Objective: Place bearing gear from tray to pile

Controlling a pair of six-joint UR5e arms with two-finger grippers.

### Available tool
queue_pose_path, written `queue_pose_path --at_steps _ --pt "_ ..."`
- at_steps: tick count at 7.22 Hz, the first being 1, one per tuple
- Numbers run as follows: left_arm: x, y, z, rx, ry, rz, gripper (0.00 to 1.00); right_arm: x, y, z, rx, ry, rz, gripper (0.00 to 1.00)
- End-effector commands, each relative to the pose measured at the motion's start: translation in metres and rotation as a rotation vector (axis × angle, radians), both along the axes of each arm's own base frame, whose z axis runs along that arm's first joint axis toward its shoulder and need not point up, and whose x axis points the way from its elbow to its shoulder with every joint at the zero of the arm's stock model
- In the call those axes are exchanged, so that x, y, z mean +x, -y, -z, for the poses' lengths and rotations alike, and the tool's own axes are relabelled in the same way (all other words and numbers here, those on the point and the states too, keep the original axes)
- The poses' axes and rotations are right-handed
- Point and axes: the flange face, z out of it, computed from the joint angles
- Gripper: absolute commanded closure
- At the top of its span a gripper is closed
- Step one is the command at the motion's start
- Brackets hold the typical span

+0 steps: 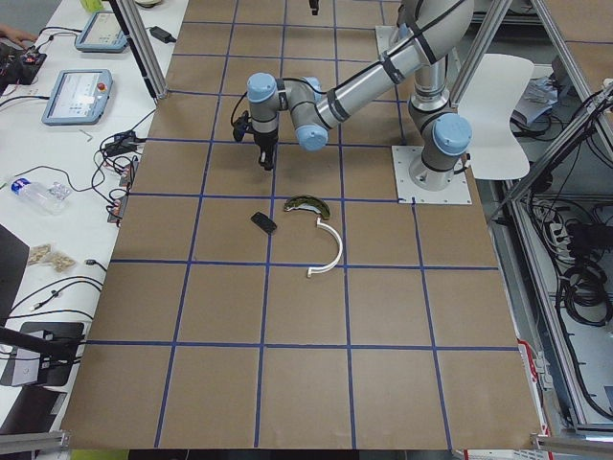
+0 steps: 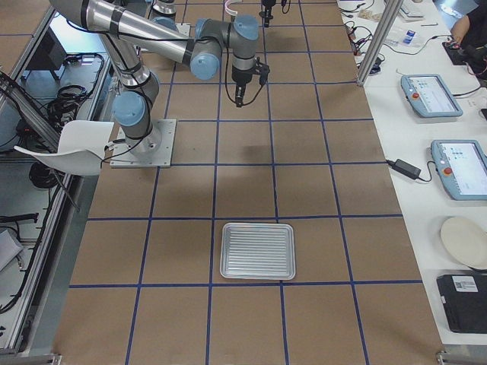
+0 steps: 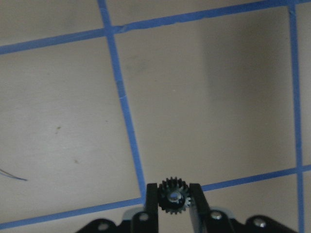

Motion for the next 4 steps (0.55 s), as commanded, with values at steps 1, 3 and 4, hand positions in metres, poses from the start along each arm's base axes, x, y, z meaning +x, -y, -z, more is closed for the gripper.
queue_pose_path --at_steps 1,3,4 --pt "0.054 0.002 0.017 -0.008 0.012 0.066 1.0 0.084 0.028 0.012 0.022 0.094 0.052 1.0" --pt "0.056 0.005 0.03 -0.01 0.012 0.065 0.88 0.162 0.077 0.04 0.016 0.091 0.05 1.0" --pt "0.055 0.003 0.034 -0.004 0.004 0.071 0.06 0.198 0.104 0.044 0.002 0.093 0.056 1.0"
